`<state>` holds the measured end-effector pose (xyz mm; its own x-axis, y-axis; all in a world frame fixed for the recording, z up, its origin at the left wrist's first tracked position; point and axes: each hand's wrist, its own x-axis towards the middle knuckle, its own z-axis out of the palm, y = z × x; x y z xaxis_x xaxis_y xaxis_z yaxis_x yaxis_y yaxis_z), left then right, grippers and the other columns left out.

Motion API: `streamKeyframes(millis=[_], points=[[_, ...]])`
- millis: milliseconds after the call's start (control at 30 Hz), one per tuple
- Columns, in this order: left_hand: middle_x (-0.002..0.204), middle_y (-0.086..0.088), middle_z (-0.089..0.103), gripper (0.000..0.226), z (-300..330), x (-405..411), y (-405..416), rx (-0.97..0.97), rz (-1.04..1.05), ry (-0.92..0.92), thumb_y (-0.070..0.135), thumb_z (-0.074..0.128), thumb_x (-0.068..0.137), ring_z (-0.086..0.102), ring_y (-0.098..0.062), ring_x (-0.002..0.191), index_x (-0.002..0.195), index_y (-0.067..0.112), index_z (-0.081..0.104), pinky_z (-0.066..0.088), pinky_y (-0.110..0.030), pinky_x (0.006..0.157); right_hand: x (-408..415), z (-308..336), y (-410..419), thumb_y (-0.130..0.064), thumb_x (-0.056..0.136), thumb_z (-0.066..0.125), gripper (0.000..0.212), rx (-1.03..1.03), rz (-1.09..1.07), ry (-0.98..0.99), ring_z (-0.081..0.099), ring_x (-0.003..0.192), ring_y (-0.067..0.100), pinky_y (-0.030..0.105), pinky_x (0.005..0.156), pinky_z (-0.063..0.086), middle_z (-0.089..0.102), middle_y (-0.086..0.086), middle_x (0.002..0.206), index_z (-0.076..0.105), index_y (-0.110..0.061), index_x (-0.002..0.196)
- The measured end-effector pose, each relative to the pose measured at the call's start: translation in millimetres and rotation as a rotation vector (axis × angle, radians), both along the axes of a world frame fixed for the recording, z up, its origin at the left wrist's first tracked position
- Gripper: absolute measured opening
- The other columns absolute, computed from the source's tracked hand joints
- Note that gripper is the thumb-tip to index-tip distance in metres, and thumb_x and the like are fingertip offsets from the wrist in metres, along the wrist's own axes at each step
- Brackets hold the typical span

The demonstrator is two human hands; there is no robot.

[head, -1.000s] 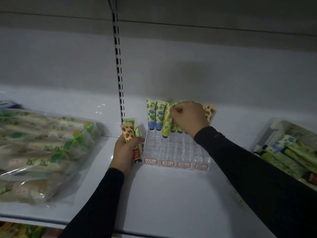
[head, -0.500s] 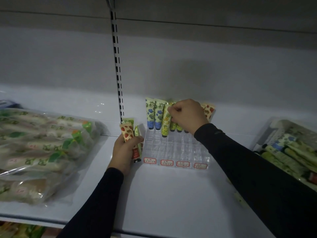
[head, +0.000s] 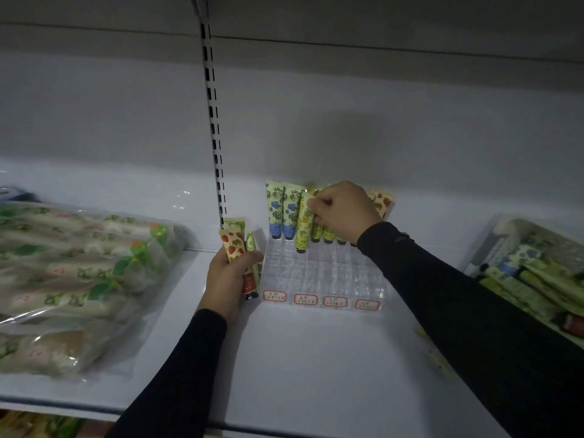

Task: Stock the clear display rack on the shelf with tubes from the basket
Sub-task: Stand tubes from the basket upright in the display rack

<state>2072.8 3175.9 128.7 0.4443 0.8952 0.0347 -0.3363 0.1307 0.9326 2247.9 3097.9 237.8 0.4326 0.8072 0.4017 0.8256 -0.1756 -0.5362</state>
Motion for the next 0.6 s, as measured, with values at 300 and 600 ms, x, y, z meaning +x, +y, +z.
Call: streamKeyframes(millis=[300,600], points=[[0.078,-0.006,0.071,0.007,-0.3,0.2,0.2,0.004,-0.007,-0.009,0.001,0.059,0.089,0.069,-0.019,0.068,0.093,0.006,0.062,0.054,-0.032,0.059,-0.2,0.0,-1.0,-0.024,0.096,0.056,0.041,-0.008,-0.017,0.0,0.065,0.074,0.037,0.036,0.07,0.052,0.065,0.024,0.075,0.063,0.007,0.069],[0.079,-0.007,0.072,0.007,-4.0,-0.8,3.1,0.005,0.007,0.003,0.002,0.062,0.087,0.069,-0.023,0.073,0.09,0.009,0.064,0.054,-0.037,0.065,-3.5,-0.9,-3.7,-0.034,0.096,0.056,0.049,0.013,-0.036,0.01,0.068,0.07,0.035,0.04,0.069,0.055,0.064,0.026,0.073,0.059,0.005,0.066]])
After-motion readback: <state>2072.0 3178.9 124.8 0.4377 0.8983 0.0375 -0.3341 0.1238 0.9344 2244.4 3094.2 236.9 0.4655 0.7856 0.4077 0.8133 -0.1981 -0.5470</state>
